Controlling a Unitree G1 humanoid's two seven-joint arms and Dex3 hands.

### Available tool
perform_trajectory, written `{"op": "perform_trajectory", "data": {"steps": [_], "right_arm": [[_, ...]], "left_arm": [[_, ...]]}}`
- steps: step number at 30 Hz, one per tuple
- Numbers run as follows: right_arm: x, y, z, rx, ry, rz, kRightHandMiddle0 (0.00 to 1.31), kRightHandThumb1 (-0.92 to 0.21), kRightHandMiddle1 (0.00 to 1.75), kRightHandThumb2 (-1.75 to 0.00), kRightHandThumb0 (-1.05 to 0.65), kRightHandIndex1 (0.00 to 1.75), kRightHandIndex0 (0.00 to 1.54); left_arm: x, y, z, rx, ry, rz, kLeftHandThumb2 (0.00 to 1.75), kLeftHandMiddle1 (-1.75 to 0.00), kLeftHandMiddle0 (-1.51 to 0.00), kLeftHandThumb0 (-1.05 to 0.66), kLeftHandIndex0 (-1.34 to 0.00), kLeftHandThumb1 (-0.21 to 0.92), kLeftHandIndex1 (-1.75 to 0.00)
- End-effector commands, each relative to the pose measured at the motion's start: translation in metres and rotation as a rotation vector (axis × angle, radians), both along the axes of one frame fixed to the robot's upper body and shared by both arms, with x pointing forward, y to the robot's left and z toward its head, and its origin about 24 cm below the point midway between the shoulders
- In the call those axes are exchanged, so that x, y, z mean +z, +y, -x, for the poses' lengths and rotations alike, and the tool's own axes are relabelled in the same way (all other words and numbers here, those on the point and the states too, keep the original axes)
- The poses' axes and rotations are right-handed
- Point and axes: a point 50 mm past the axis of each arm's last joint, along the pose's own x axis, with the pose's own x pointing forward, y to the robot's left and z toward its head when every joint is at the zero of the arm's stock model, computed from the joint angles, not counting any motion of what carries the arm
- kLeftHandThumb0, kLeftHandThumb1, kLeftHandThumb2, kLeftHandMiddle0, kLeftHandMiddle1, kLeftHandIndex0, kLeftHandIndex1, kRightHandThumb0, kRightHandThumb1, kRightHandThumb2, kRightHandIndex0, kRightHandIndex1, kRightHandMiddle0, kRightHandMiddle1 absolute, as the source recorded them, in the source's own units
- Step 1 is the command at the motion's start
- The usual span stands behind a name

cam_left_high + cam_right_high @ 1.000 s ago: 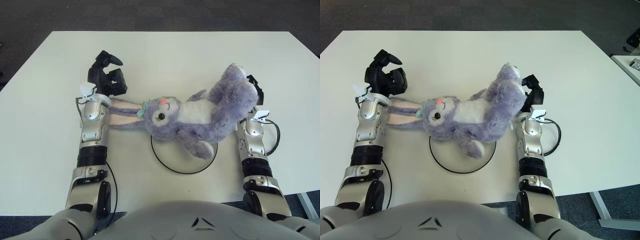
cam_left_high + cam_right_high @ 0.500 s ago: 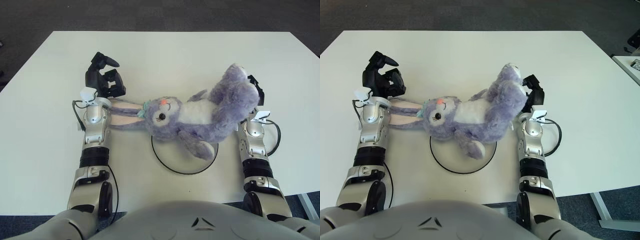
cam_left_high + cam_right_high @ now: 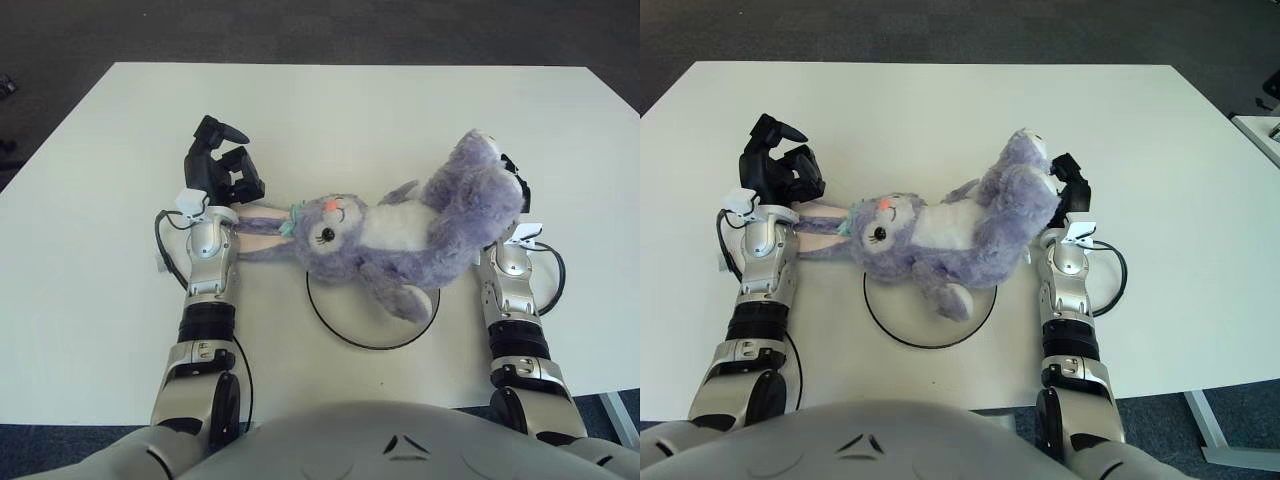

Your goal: Put the doll into the plate.

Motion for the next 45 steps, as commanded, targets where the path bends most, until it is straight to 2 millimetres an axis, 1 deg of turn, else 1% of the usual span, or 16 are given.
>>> {"op": "perform_trajectory", "data": {"steps": [1, 6, 12, 20, 28, 45], "right_arm": [[-0.046, -0.001, 0.029, -0.039, 0.175, -0.051, 0.61, -0.33, 1.75, -1.30, -0.48, 1.75, 1.26], [-0.045, -0.001, 0.029, -0.037, 0.175, -0.046, 0.62, -0.32, 1.75, -1.31, -0.49, 1.75, 1.27], [-0.044, -0.001, 0.029, -0.030, 0.182, -0.037, 0.62, -0.31, 1.75, -1.33, -0.49, 1.75, 1.30], [-0.044, -0.001, 0.029, -0.024, 0.189, -0.031, 0.63, -0.31, 1.75, -1.33, -0.49, 1.75, 1.32], [-0.042, -0.001, 0.030, -0.023, 0.194, -0.015, 0.63, -0.31, 1.75, -1.33, -0.49, 1.75, 1.33], [-0.040, -0.001, 0.031, -0.009, 0.203, -0.018, 0.61, -0.33, 1.75, -1.30, -0.48, 1.75, 1.33]], "left_arm": [[-0.015, -0.003, 0.006, 0.005, 0.056, 0.031, 1.43, -1.75, -1.30, -0.50, -0.68, 0.22, -1.75], [-0.018, -0.005, 0.008, 0.003, 0.066, 0.022, 1.42, -1.75, -1.29, -0.50, -0.68, 0.23, -1.75], [-0.027, -0.012, 0.010, -0.016, 0.117, 0.015, 1.41, -1.75, -1.28, -0.50, -0.67, 0.24, -1.75], [-0.039, -0.022, 0.013, -0.097, 0.183, 0.032, 1.41, -1.75, -1.25, -0.49, -0.67, 0.24, -1.75], [-0.046, -0.029, 0.014, -0.169, 0.252, 0.065, 1.40, -1.75, -1.24, -0.49, -0.66, 0.25, -1.75], [-0.052, -0.031, 0.014, -0.168, 0.336, 0.081, 1.38, -1.75, -1.24, -0.49, -0.65, 0.26, -1.75]]}}
